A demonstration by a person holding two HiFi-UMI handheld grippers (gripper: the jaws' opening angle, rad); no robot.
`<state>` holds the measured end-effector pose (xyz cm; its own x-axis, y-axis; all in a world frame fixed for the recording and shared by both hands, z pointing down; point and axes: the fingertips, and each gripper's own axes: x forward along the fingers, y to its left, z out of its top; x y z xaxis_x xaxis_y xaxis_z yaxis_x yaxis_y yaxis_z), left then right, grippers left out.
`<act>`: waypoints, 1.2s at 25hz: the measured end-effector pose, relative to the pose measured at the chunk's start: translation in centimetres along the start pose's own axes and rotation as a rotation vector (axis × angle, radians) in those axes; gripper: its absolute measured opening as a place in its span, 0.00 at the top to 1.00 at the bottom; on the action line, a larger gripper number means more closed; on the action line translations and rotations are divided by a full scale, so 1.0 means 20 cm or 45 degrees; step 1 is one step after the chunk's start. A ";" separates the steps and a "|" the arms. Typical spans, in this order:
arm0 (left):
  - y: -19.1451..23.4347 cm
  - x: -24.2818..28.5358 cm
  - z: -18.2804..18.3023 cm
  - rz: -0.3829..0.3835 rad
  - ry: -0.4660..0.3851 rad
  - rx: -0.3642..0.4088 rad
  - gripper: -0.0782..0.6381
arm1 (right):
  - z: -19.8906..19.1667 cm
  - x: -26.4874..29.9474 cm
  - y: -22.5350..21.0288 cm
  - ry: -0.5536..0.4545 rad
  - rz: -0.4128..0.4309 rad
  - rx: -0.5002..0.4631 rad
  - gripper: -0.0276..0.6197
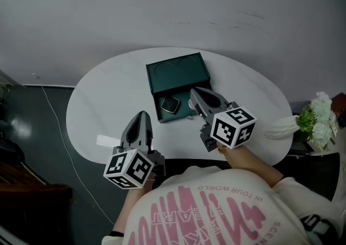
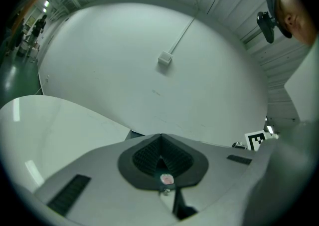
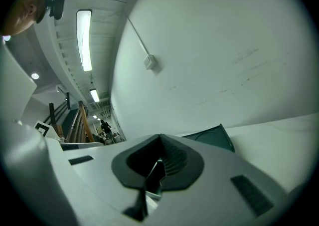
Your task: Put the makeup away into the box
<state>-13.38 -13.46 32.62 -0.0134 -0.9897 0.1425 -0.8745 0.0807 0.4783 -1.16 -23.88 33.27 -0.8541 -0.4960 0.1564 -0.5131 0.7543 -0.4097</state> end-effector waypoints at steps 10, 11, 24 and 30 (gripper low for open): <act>0.00 -0.07 -0.07 0.017 0.026 -0.021 0.89 | -0.10 -0.06 0.03 0.062 -0.015 -0.116 0.96; 0.00 -0.07 -0.07 0.015 0.027 -0.021 0.89 | -0.10 -0.06 0.03 0.061 -0.015 -0.116 0.96; -0.04 -0.07 -0.08 -0.017 0.032 -0.009 0.89 | -0.12 -0.11 0.02 0.062 -0.037 -0.089 0.96; -0.06 -0.07 -0.05 -0.033 0.021 0.001 0.89 | -0.09 -0.13 0.03 0.045 -0.042 -0.087 0.96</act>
<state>-11.80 -12.04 32.63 0.0174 -0.9894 0.1444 -0.8748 0.0548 0.4813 0.52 -21.31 34.31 -0.8386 -0.5062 0.2011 -0.5444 0.7660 -0.3419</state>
